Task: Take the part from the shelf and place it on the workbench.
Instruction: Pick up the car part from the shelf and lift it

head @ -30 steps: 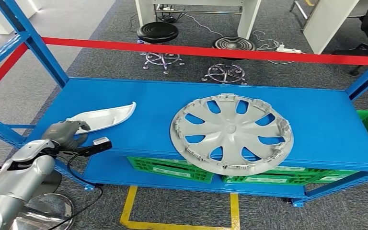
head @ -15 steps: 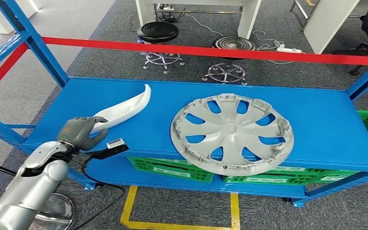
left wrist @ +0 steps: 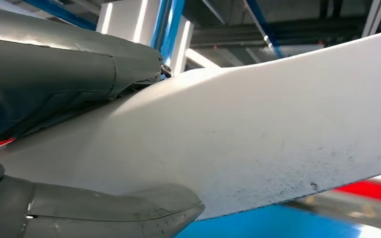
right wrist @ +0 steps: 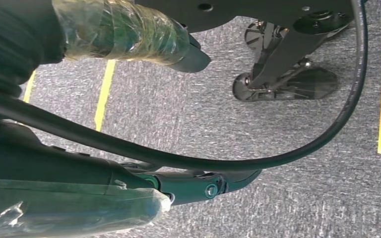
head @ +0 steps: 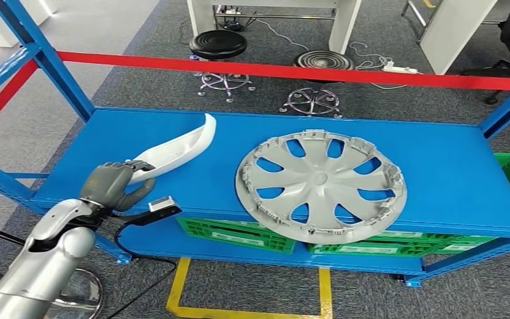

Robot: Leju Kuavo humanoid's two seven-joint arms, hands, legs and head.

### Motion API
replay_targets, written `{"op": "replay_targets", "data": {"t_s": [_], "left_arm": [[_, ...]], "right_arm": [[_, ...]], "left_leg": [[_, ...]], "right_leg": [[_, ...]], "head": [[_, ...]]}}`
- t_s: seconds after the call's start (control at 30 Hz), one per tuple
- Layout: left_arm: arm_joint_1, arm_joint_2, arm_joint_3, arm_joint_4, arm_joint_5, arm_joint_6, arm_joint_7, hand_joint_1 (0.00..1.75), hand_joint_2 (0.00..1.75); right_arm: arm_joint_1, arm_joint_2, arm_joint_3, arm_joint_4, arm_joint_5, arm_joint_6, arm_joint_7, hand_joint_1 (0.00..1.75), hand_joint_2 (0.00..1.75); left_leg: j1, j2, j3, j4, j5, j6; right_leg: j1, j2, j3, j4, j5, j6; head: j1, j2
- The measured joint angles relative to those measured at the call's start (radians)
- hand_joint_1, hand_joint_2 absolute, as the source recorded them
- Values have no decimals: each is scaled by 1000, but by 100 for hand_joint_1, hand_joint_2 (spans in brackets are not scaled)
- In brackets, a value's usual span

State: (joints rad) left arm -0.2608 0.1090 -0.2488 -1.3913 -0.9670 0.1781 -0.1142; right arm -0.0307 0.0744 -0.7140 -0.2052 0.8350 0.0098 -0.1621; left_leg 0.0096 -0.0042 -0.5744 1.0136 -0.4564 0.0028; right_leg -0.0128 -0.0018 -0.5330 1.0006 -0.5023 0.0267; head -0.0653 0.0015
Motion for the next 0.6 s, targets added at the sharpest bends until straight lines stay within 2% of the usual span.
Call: {"op": "replay_targets", "data": {"t_s": [0.17, 0.4, 0.5, 0.6], "left_arm": [[109, -26, -34, -156, 17, 68, -47, 175, 175], [256, -48, -118, -333, -42, 195, -83, 175, 175], [293, -53, -141, -375, -49, 224, -88, 175, 175], [318, -55, -153, -402, -49, 241, -93, 175, 175]], "right_arm": [[2, 0, -9, 0, -1, -9, -3, 0, 175], [4, 0, -39, 0, -22, 12, -38, 0, 175], [5, 0, -57, 0, -40, 34, -56, 0, 175], [5, 0, -73, 0, -51, 55, -76, 0, 175]], "left_leg": [[-2, 0, 0, 0, -2, 1], [-8, 0, 0, 2, -5, 6], [-11, 0, 0, 4, -8, 11], [-16, 0, 0, 4, -6, 21]], "right_leg": [[-2, 0, 0, -1, -1, 1], [-8, 0, 0, -2, -2, 5], [-12, 0, 1, -2, -2, 10], [-16, 0, 3, -5, 2, 20]], "head": [[0, 0], [0, 0], [0, 0], [0, 0]]}}
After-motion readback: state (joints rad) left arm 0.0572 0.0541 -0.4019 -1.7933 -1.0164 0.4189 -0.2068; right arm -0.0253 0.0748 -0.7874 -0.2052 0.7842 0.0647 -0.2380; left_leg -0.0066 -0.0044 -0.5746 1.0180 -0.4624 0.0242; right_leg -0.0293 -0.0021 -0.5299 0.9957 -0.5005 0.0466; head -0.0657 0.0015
